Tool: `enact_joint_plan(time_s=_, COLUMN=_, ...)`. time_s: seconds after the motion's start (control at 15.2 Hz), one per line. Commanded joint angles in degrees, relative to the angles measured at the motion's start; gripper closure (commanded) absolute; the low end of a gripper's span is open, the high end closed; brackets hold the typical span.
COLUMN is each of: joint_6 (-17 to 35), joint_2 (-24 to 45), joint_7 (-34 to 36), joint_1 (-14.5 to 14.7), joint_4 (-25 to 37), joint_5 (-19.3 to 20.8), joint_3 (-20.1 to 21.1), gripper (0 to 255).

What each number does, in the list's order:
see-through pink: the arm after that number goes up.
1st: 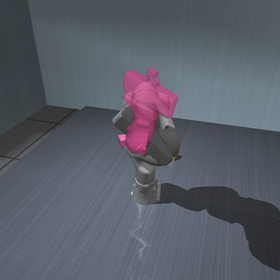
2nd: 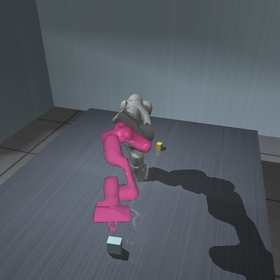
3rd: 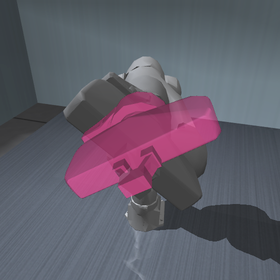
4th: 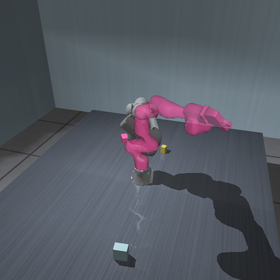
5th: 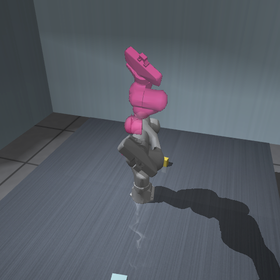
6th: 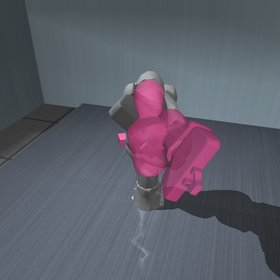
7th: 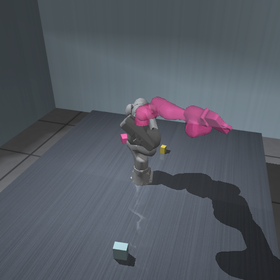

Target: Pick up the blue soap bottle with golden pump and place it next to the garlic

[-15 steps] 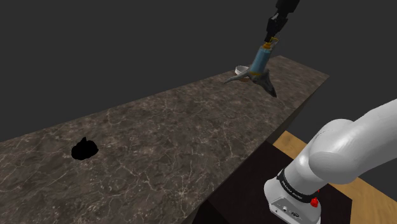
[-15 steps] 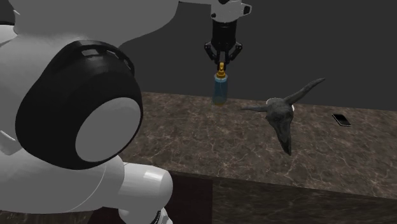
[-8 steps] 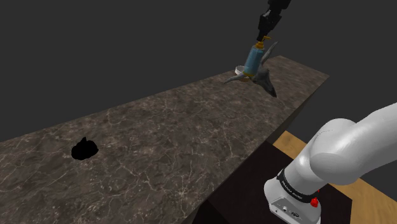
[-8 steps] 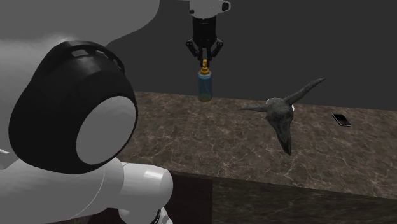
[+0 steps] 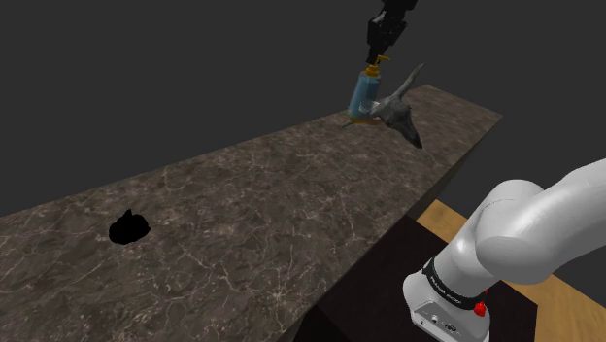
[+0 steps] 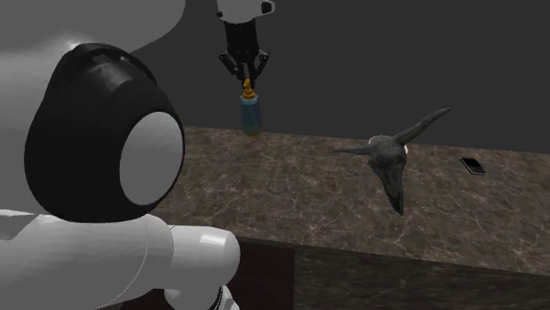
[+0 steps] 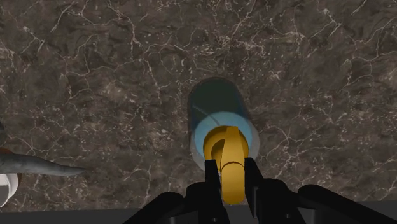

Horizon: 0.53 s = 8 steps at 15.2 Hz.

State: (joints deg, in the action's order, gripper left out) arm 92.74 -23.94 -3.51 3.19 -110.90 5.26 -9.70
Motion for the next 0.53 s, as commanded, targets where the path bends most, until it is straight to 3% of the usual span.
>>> enact_joint_plan(time_s=0.0, joint_6=-0.19, joint_2=-0.32, joint_7=2.88, joint_1=0.83, joint_4=-0.31, joint_5=-0.5, joint_3=2.09, gripper=255)
enact_joint_plan(time_s=0.46, joint_6=-0.28, joint_2=2.25, joint_7=12.51, joint_1=3.97, joint_4=1.8, joint_5=-2.51, joint_3=9.06, gripper=255)
